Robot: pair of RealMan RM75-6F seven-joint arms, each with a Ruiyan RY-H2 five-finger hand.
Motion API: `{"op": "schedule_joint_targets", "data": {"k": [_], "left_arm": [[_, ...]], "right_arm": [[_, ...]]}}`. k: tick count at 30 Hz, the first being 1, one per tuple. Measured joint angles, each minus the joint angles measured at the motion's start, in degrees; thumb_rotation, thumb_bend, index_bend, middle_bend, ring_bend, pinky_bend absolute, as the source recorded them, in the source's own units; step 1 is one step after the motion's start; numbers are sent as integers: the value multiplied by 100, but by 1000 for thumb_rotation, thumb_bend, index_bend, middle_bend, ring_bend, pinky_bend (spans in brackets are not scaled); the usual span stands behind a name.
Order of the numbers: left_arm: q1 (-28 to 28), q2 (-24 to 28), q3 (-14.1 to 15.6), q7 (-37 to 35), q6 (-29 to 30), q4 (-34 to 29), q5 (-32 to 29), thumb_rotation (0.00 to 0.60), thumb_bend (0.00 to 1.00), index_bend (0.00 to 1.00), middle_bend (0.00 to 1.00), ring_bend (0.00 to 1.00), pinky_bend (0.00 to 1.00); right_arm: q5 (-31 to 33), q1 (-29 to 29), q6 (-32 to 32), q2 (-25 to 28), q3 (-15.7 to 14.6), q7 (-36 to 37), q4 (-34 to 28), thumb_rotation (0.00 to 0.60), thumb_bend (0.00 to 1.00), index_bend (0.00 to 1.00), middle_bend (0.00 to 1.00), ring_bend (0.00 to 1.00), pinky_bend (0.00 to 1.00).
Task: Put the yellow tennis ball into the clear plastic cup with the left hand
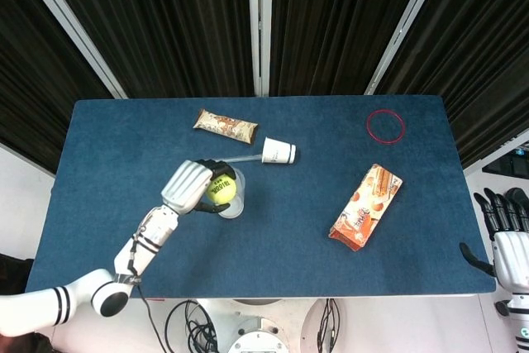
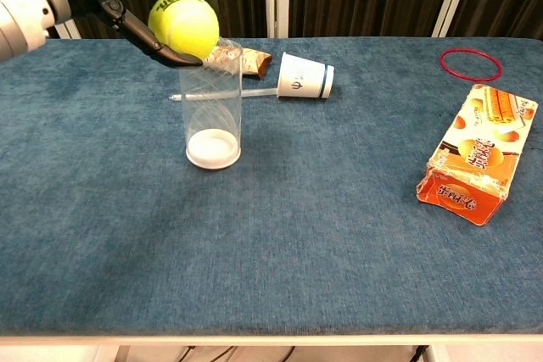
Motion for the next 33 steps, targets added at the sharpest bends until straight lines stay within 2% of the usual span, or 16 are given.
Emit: {"op": "schedule_joint_targets", "data": {"k": [14, 16, 21, 24, 33], "left_arm": [[-166, -129, 59, -53, -12, 227, -140, 600, 210, 452, 470, 423, 533], [-171, -125, 74, -71, -14, 234, -157, 600, 203, 419, 423, 384, 508], [-163, -120, 114, -237, 19, 239, -122, 600, 146, 228, 195, 152, 314], [-167, -123, 135, -371, 54, 265, -57, 600, 127, 173, 123, 75, 247], [-106, 40, 175, -316, 286, 135, 71, 600, 126, 168, 107, 56, 209]], "right_arm": [[43, 27, -50, -23, 19, 25, 45, 600, 205, 0, 0, 0, 0], [52, 22, -44, -22, 20, 35, 53, 600, 205, 0, 0, 0, 0], [52, 16, -38, -23, 19, 50, 69, 600, 205, 0, 0, 0, 0], [43, 16, -37, -21, 15, 58, 69, 600, 205, 0, 0, 0, 0], [40, 18, -30, -17, 22, 72, 80, 600, 205, 0, 0, 0, 0]]}}
